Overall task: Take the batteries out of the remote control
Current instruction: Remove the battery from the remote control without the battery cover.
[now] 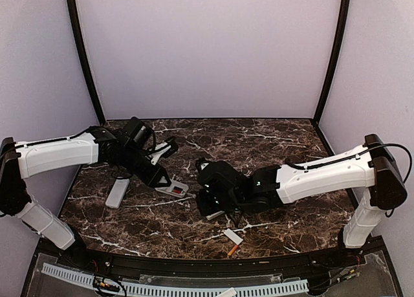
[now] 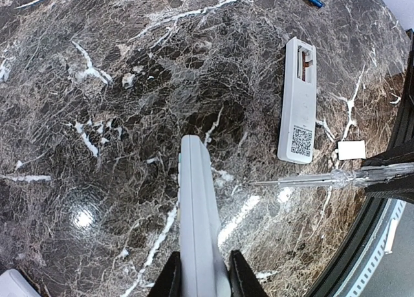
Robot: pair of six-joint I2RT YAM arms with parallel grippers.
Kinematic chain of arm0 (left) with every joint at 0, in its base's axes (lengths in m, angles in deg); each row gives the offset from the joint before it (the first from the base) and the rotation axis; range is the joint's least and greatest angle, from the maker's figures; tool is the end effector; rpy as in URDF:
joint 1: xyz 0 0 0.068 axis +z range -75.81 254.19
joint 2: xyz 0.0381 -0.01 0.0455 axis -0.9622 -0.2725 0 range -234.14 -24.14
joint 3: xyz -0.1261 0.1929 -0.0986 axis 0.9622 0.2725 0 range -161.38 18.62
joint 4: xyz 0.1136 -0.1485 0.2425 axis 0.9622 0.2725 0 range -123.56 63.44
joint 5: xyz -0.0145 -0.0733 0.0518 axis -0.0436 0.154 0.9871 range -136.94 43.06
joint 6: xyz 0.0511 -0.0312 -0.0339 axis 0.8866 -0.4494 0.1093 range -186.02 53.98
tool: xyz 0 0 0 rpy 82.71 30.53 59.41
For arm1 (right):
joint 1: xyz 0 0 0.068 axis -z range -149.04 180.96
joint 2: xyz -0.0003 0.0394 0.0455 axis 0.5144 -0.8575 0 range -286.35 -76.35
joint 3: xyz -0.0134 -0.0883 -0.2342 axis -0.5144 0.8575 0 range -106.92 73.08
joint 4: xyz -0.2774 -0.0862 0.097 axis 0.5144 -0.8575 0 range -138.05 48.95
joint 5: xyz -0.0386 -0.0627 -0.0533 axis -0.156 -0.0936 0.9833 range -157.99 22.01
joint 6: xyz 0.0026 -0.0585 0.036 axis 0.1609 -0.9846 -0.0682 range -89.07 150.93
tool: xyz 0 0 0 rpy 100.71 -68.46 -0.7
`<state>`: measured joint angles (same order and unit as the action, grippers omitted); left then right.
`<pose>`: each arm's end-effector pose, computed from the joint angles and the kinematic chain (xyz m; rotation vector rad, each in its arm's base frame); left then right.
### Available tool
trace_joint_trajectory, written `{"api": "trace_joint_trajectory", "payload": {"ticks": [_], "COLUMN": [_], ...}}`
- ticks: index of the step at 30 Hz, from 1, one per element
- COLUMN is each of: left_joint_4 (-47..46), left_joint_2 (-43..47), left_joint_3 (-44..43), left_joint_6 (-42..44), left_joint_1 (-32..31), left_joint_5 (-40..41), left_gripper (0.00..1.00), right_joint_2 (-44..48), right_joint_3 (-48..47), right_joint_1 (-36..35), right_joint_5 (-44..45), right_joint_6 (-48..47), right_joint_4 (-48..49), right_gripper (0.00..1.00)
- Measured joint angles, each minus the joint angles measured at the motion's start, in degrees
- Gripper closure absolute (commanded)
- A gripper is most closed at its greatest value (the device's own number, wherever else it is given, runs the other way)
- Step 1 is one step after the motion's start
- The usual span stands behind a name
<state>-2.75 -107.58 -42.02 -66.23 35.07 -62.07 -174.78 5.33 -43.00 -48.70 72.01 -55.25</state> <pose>0.2709 -0.2389 0.1922 0.9598 2.3810 -0.6044 0.1356 0.4053 0.1652 -0.5118 2.3272 0.6162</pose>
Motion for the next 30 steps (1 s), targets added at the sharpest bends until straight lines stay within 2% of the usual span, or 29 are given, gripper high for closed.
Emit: {"api": "trace_joint_trajectory", "payload": {"ticks": [13,30], "left_joint_4": [0.2,0.2], "left_joint_2": [-1.4,-1.9], "left_joint_3": [0.0,0.0], "left_joint_6": [0.0,0.0], "left_joint_1": [0.0,0.0], "left_joint_5": [0.0,0.2], "left_gripper": [1.00,1.00], "right_joint_2": [-4.5,-5.1], "right_joint_3": [-3.2,-3.3], "right_joint_1": [0.3,0.5], "right_joint_5": [-0.1,-0.5], "right_joint_6": [-0.1,-0.1], "right_joint_4": [3.9,6.8], "right_gripper": [1.00,1.00]}}
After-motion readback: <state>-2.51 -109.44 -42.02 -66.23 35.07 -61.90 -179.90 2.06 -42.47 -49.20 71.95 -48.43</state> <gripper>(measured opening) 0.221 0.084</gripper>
